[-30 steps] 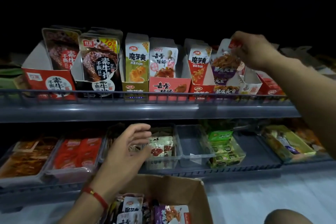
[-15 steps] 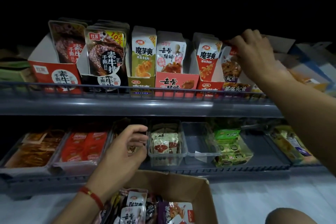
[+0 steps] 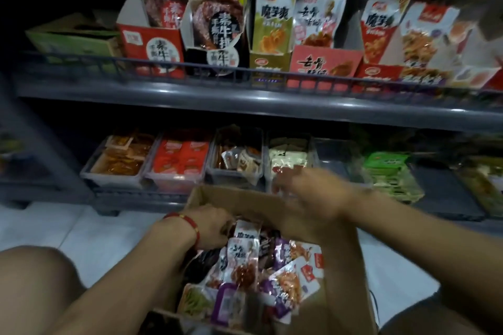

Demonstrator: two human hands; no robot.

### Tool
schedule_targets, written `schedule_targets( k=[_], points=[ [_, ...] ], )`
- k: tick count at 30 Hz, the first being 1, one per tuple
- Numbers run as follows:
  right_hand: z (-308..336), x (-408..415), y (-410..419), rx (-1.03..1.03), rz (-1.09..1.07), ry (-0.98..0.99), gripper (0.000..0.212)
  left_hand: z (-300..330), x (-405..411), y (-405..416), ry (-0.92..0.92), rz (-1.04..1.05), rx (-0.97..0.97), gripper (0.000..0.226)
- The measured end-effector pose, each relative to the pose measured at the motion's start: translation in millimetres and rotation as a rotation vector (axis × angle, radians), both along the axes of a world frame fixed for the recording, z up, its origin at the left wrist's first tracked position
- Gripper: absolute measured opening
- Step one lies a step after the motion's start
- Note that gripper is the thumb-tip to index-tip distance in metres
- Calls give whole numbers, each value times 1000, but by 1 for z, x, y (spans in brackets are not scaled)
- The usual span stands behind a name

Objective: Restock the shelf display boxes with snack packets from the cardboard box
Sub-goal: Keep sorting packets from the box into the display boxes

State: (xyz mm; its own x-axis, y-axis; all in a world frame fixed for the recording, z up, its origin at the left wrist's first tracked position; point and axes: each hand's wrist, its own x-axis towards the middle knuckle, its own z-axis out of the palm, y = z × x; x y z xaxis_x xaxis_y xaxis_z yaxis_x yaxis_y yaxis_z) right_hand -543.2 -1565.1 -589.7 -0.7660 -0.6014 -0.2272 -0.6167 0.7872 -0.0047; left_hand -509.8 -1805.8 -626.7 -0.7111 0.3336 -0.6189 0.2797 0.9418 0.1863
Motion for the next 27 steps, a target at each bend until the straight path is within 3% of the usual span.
schedule_targets(
  k=[3, 5, 9, 12, 14, 17, 19, 24, 27],
  points=[
    [-80, 15, -32, 191, 3, -397, 36, -3, 4, -5, 3, 23, 18, 35],
    [-134, 22, -44, 229, 5, -462, 43, -8, 6, -10, 3, 54, 52, 35],
    [-207, 32, -54, 75, -320, -510, 46, -14, 9, -20, -18, 101, 79, 43],
    [-245, 30, -58, -206, -601, -547, 53, -18, 9, -24, -32, 118, 93, 48],
    [-254, 28, -66, -378, -783, -564, 62, -21, 8, -25, -33, 119, 91, 48],
    [-259, 27, -78, -564, -1023, -660, 46, -25, 6, -25, -32, 115, 81, 47],
    [-265, 23, -81, -623, -1145, -676, 50, -26, 4, -25, -30, 114, 76, 47],
    [-284, 13, -88, -652, -1232, -738, 62, -29, 1, -23, -48, 113, 76, 46],
    [-282, 18, -92, -662, -1248, -702, 54, -31, 2, -24, -62, 116, 76, 46]
  ],
)
